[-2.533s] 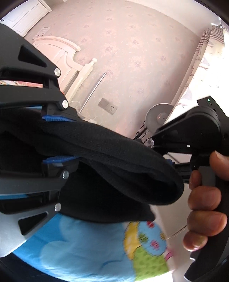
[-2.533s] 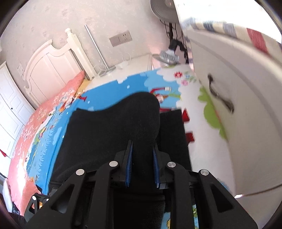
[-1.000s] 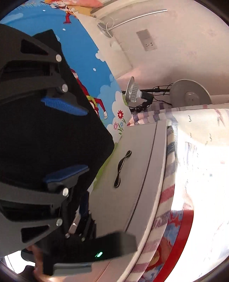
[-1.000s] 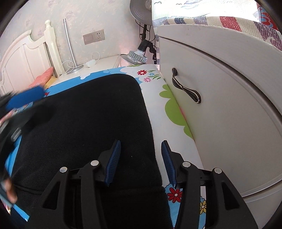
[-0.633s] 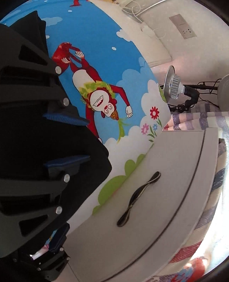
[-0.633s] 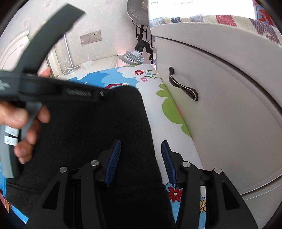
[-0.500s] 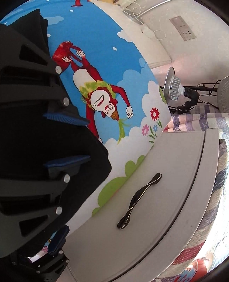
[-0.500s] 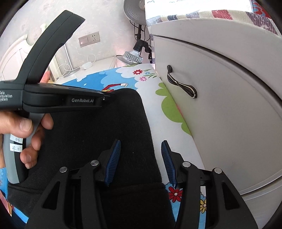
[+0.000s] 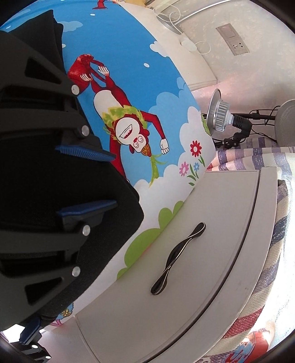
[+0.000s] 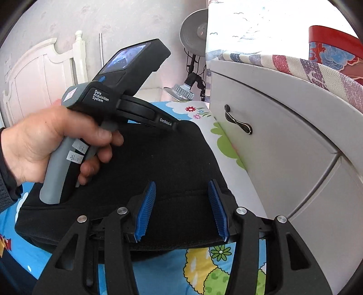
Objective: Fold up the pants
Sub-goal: 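Lower the folded pants onto the duvet and open both grippers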
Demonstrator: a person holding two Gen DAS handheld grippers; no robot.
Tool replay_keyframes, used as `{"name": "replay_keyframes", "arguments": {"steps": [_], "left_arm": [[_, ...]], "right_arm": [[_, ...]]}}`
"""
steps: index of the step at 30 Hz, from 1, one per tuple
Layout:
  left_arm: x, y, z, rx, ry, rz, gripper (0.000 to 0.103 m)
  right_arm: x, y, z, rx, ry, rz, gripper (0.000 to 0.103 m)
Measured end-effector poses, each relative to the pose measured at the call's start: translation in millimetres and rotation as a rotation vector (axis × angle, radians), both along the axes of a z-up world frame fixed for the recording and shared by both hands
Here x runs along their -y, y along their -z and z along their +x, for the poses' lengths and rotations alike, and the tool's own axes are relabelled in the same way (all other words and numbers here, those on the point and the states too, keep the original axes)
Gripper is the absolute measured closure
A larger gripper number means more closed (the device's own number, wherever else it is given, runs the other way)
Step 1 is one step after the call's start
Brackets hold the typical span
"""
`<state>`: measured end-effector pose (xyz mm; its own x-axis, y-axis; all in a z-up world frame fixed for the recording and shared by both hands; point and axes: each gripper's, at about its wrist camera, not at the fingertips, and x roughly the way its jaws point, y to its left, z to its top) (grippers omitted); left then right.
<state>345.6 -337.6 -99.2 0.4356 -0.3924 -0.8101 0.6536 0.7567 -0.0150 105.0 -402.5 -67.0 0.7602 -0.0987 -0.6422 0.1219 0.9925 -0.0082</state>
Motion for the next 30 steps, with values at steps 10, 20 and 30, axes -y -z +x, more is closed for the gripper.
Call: {"name": "replay_keyframes", "arguments": {"steps": [10,20,30], "left_arm": [[-2.8,0.6,0.8,-0.003,-0.010,-0.013,0.063],[-28.8,-20.2,-11.0,0.010,-0.081,-0.075,0.081],[-124.9,-24.5,-150.7,0.072,-0.099,-0.120,0.086]], "right_arm": [[-1.3,9.2,-5.4,0.006,0.010,-0.008,0.056],[-6.1,8.9,-1.0,-0.018,0.013,-0.046,0.056],[-3.9,8.1,0.3,-0.020,0.019,-0.029,0.055]]}}
